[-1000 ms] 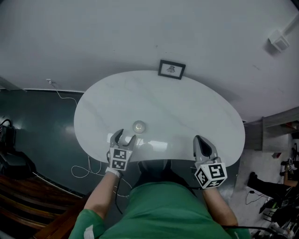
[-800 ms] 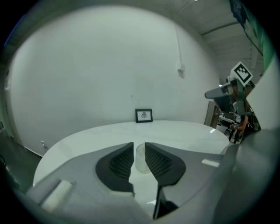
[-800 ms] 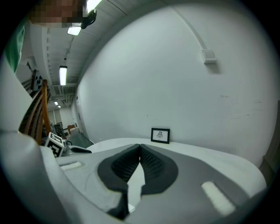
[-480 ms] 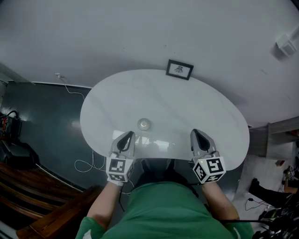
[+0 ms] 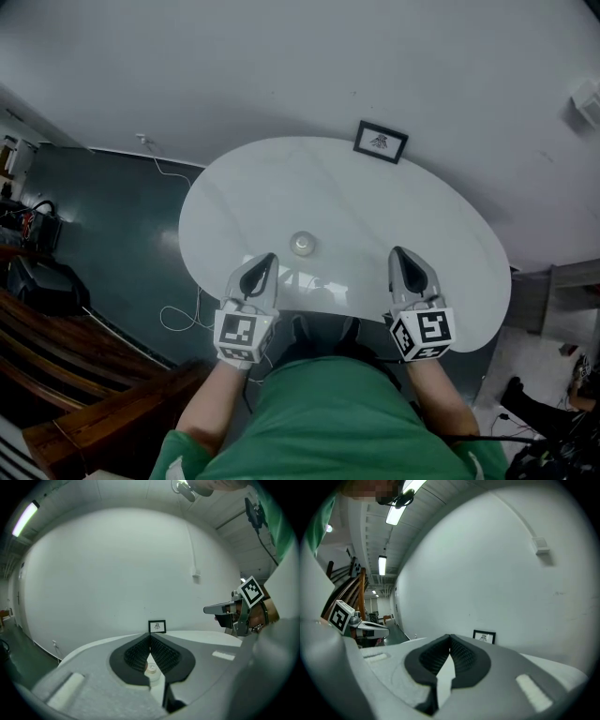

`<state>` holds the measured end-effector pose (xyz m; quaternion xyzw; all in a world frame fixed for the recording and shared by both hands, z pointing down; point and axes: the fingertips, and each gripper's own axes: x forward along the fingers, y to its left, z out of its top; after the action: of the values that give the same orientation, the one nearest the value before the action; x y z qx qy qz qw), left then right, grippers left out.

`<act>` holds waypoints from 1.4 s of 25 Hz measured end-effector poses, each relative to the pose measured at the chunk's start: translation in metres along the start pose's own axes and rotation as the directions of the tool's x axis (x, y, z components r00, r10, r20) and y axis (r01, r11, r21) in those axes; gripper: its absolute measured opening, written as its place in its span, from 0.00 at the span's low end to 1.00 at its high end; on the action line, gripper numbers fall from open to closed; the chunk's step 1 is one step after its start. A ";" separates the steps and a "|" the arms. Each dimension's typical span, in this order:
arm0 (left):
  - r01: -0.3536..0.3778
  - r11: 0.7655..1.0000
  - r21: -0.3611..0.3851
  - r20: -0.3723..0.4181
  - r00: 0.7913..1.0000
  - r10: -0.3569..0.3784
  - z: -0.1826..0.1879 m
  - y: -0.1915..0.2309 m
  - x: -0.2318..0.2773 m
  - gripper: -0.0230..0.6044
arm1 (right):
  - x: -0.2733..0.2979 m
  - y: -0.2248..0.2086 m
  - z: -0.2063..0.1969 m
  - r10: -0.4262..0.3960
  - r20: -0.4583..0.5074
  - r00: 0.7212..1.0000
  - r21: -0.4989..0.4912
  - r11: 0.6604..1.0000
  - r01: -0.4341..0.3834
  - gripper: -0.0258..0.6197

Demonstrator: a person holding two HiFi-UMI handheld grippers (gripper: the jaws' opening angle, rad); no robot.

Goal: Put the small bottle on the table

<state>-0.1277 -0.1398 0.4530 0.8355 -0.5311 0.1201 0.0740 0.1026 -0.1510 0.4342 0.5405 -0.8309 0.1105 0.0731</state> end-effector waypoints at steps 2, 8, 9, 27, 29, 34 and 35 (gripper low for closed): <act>-0.015 1.000 0.007 0.007 1.000 0.015 0.005 0.002 -0.001 0.05 | 0.001 -0.001 0.004 0.009 0.016 1.000 -0.013 1.000 -0.009 0.04; -0.069 0.998 0.000 0.020 0.997 0.069 0.014 0.007 -0.005 0.05 | 0.001 0.000 0.017 0.035 0.057 0.998 -0.069 0.997 -0.031 0.04; -0.076 0.997 -0.006 0.021 0.997 0.076 0.014 0.008 -0.006 0.05 | 0.001 0.001 0.019 0.040 0.061 0.997 -0.077 0.996 -0.035 0.04; -0.140 0.989 -0.050 0.013 0.990 0.141 0.005 0.018 -0.005 0.05 | 0.005 0.003 0.024 0.098 0.064 0.993 -0.128 0.988 -0.089 0.04; -0.141 0.989 -0.049 0.011 0.990 0.142 0.005 0.019 -0.006 0.05 | 0.006 0.004 0.024 0.098 0.062 0.993 -0.130 0.988 -0.089 0.04; -0.140 0.989 -0.050 0.007 0.990 0.141 0.003 0.020 -0.003 0.05 | 0.006 0.005 0.023 0.102 0.064 0.993 -0.123 0.988 -0.093 0.04; -0.140 0.989 -0.050 0.006 0.990 0.140 0.003 0.020 -0.003 0.05 | 0.006 0.006 0.023 0.104 0.066 0.992 -0.120 0.988 -0.095 0.04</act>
<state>-0.1467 -0.1462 0.4494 0.7946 -0.5916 0.1079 0.0835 0.0948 -0.1602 0.4129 0.4968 -0.8640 0.0455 0.0689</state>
